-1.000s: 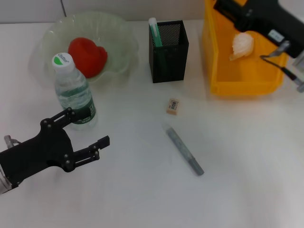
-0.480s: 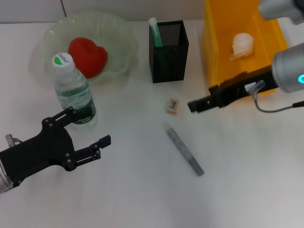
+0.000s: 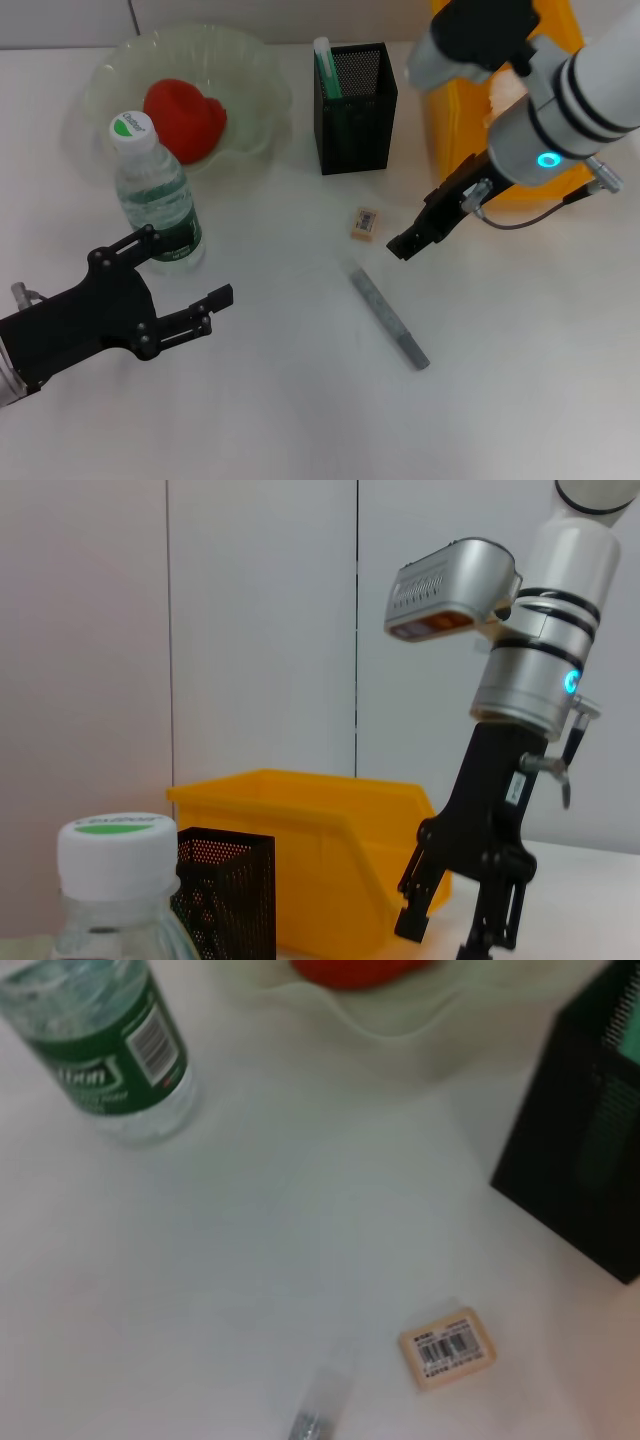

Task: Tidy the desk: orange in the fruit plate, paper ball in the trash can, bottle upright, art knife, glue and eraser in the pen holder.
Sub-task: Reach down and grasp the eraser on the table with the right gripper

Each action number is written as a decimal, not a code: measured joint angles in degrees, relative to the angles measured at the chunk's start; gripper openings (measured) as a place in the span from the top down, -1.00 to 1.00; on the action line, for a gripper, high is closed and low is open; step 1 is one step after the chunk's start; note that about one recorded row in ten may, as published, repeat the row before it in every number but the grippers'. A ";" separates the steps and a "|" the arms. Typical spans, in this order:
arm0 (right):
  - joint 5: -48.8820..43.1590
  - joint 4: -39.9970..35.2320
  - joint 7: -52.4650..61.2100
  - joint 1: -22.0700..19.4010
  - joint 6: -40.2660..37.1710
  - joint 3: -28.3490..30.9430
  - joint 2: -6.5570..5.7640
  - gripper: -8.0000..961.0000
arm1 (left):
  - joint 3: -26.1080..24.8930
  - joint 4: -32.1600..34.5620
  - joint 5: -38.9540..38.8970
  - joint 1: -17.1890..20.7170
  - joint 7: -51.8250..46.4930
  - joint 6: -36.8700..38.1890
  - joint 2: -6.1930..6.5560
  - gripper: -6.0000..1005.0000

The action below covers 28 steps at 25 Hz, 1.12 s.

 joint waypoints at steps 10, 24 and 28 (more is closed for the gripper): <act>-0.30 1.01 -9.07 -0.70 8.07 -6.85 0.21 -0.74 | 0.09 0.00 0.00 0.01 0.00 -0.10 0.03 -0.62; 2.28 5.84 -9.99 0.83 14.62 -7.49 0.33 -0.74 | 0.09 0.00 0.00 -0.02 0.00 0.07 0.03 -0.62; 3.63 8.86 -10.68 1.77 16.70 -7.53 0.32 -0.74 | 0.08 0.00 0.00 -0.06 0.00 0.06 0.02 -0.62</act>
